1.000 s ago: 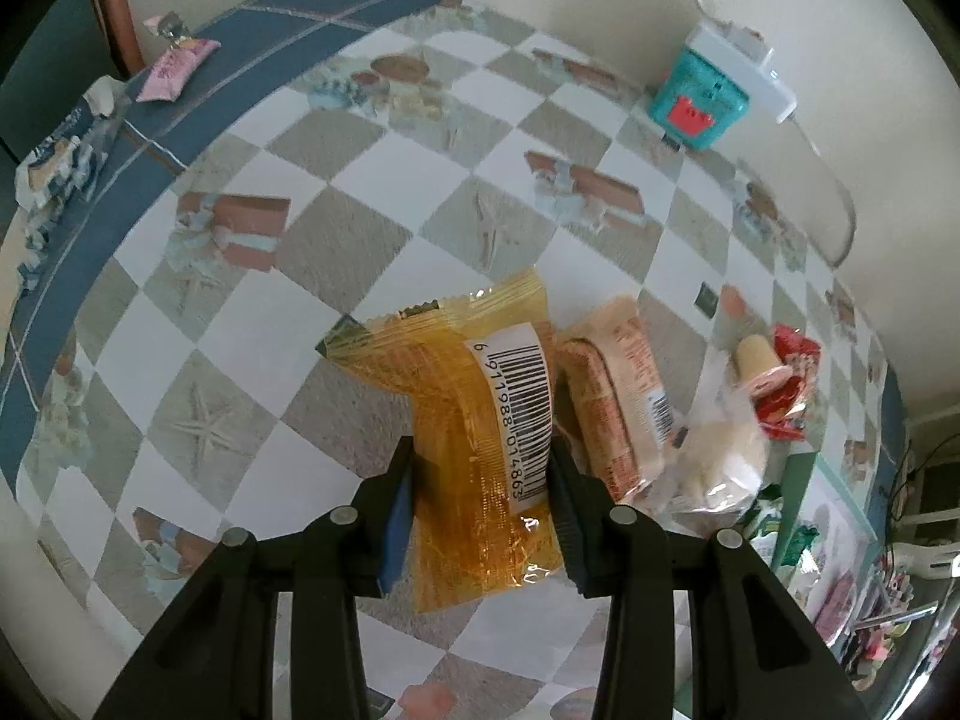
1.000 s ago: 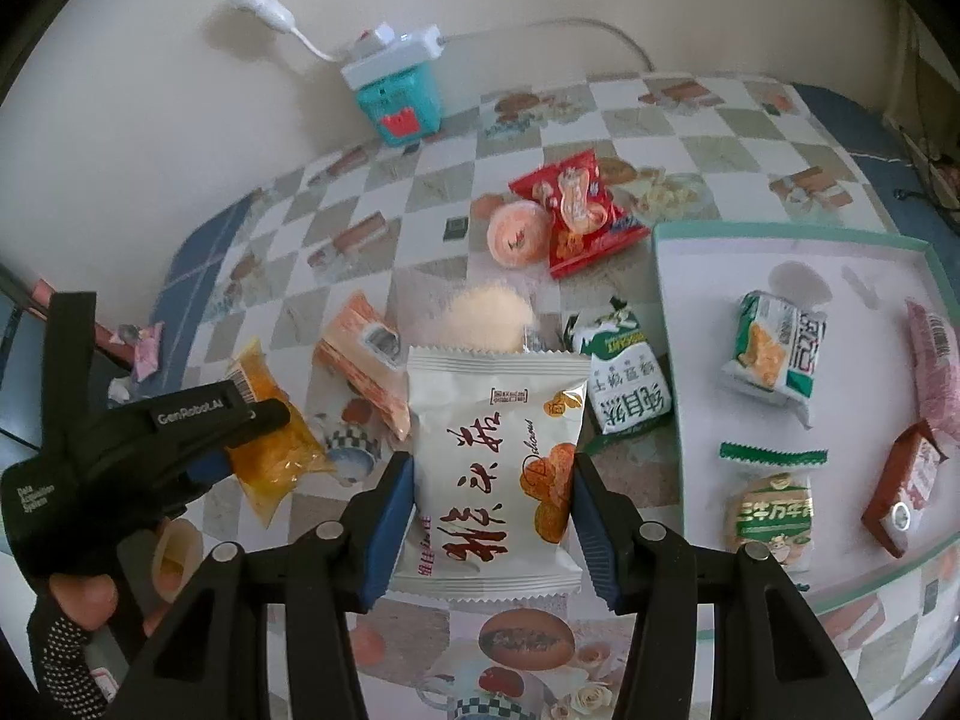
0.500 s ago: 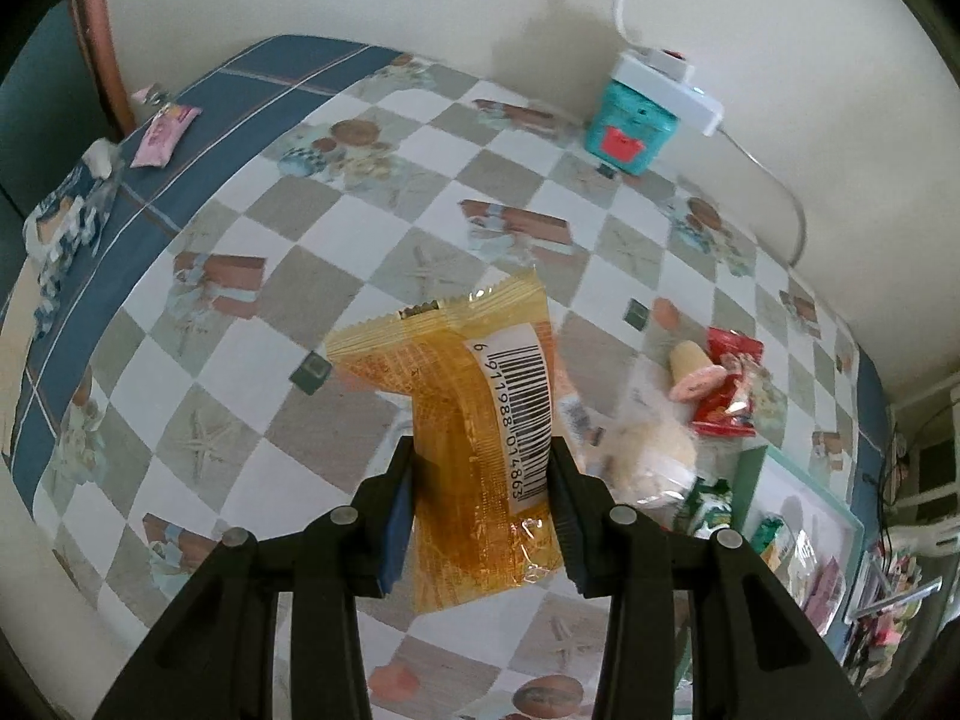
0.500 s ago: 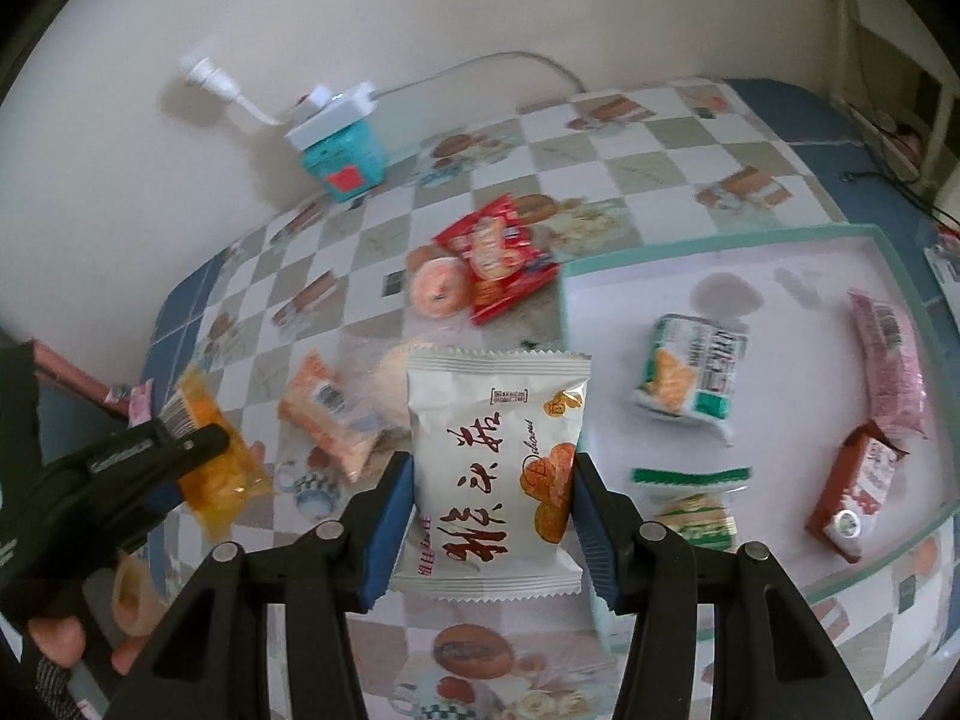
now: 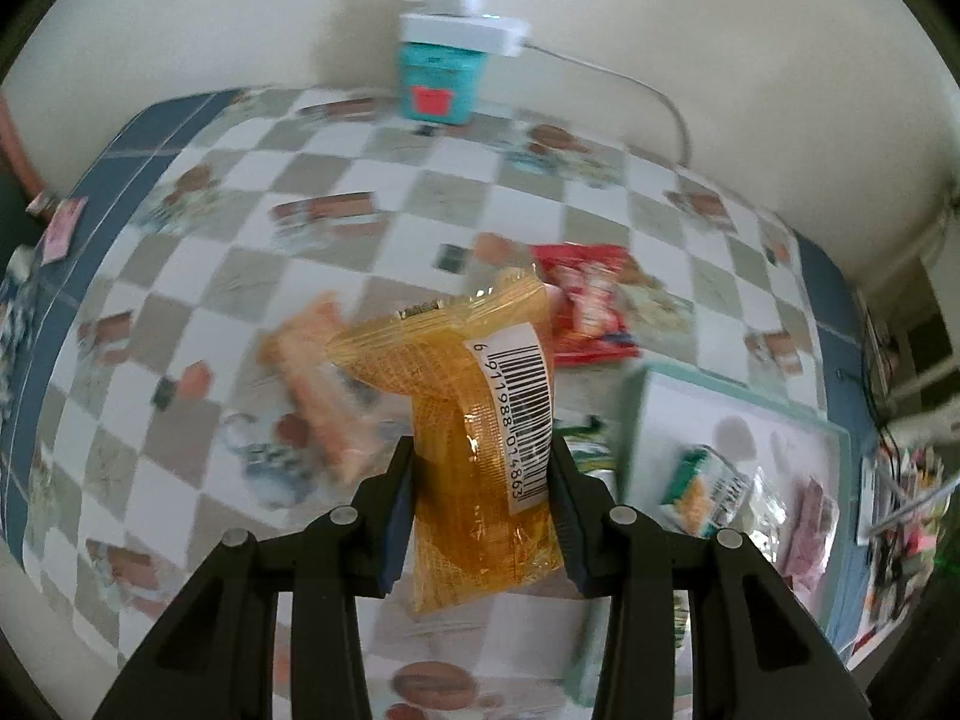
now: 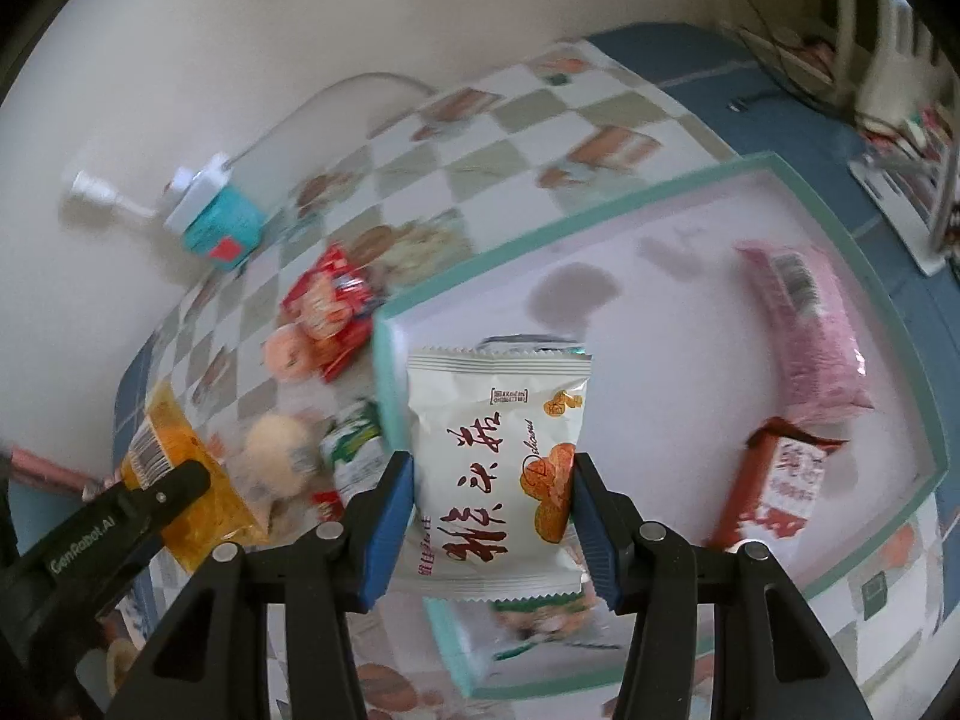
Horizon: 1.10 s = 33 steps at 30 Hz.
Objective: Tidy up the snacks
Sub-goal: 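Lift both bags and carry them over the white tray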
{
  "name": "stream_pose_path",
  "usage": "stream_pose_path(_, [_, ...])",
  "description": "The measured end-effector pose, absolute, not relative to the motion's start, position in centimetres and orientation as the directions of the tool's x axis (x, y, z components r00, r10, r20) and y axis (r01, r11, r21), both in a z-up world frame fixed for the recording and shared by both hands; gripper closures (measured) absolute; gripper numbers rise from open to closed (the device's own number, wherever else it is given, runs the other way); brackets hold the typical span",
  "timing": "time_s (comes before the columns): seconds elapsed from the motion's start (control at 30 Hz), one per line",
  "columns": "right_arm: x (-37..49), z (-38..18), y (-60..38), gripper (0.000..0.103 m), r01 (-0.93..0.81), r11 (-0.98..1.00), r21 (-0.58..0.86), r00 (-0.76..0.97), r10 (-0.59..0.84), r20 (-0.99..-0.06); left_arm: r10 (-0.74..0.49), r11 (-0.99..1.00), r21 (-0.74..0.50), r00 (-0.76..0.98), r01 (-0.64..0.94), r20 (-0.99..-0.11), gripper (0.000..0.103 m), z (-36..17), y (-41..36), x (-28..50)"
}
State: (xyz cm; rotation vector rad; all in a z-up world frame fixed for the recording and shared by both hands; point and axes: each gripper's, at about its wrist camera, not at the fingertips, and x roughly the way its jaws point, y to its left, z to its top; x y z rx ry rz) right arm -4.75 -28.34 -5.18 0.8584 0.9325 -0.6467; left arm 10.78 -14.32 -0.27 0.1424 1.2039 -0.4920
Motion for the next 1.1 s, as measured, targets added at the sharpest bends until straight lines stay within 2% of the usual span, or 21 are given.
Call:
stream_pose_path(0.53, [-6.2,-6.5,-33.0,0.048,0.834,0.443,0.329,0.423,-0.131,-0.896,-0.264,0.793,-0.070,0.239,0.605,-0.934,0.060,-3.4,-23.6,7.2])
stream_pose_path(1.1, [-7.1,-8.3,-36.2,0.048,0.867,0.375,0.329,0.401,-0.132,-0.906,-0.279,0.739,-0.056,0.230,0.671,-0.932,0.060,-4.9,-27.3,5.7])
